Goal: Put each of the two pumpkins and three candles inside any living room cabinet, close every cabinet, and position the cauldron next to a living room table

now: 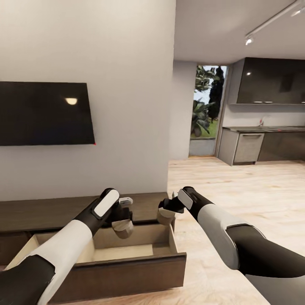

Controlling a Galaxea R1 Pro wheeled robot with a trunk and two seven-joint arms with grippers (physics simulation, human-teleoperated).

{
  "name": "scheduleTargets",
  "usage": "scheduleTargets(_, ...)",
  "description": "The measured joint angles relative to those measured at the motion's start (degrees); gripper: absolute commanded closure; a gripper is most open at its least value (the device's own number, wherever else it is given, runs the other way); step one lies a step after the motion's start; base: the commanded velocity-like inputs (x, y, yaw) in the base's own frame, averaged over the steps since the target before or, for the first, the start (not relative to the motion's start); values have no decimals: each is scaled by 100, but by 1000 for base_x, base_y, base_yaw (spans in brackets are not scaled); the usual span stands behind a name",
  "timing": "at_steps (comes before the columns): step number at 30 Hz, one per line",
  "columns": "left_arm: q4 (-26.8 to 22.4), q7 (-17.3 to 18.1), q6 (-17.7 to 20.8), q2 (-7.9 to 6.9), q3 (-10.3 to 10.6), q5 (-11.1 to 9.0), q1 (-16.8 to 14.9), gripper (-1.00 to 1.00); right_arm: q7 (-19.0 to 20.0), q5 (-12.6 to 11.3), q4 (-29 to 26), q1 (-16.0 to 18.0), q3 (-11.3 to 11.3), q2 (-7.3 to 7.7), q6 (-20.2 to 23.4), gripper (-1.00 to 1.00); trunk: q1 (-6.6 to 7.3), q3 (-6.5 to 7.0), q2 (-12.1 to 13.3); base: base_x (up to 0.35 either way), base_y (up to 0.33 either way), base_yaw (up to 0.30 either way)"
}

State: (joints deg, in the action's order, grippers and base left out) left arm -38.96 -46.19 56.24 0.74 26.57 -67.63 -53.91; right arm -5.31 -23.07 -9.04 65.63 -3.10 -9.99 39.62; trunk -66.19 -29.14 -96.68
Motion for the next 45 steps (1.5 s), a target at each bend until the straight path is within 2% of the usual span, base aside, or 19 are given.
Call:
scheduleTargets(10, -1, 8, -14, 6, -3, -11, 0, 100, 5, -6, 23, 0, -2, 0, 38, 100, -1, 0, 0, 7, 9, 90)
scheduleTargets(20, -1, 43, -18, 16, -2, -19, 0, 100, -74, -6, 127, 0, -5, 0, 648, 100, -1, 0, 0, 1, 0, 1)
scheduleTargets(38, 10, 55, -13, 113, -12, -46, 0, 100, -75, -9, 139, 2, -3, 0, 638, 100, -1, 0, 0, 122, 0, 0)
scheduleTargets(45, 130, 434, -15, 114, -4, -23, 2, 100, -62, -11, 140, 4, -2, 0, 592, 100, -1, 0, 0, 4, 0, 0)
